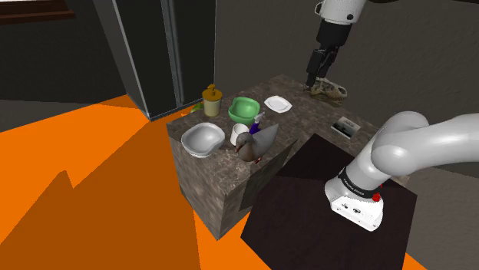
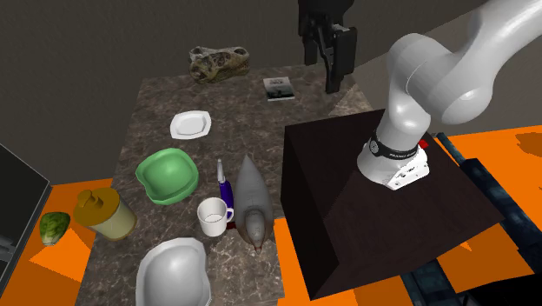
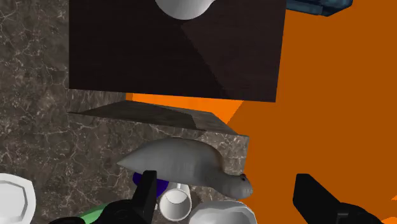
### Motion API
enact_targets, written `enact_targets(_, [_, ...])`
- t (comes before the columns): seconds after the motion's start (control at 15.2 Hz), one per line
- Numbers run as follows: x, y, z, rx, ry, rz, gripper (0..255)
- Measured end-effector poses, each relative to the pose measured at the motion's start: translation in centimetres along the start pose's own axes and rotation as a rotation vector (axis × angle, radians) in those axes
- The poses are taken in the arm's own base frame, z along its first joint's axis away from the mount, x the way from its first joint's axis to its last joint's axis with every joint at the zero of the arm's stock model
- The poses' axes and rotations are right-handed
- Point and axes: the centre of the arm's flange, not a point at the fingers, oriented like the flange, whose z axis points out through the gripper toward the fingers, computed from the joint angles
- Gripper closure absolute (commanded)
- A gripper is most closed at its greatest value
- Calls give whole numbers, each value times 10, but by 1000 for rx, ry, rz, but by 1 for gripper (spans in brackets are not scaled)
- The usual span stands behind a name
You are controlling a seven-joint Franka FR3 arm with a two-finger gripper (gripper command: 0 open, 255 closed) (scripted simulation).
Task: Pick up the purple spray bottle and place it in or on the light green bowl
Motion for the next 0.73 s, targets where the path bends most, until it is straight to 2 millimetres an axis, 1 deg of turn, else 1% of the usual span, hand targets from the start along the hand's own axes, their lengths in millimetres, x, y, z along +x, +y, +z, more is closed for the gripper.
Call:
enact_targets(0.07, [0, 0, 0, 0, 0, 0, 0])
enact_targets(0.26, [19, 5, 18, 17, -7, 63, 0])
enact_targets(0.4, [38, 14, 42, 32, -14, 122, 0])
enact_targets(0.53, [54, 23, 56, 48, -20, 182, 0])
enact_targets(0.59, [67, 25, 65, 56, -23, 213, 0])
enact_targets(0.66, [73, 29, 72, 64, -25, 244, 0])
enact_targets(0.73, [84, 35, 84, 72, -29, 274, 0])
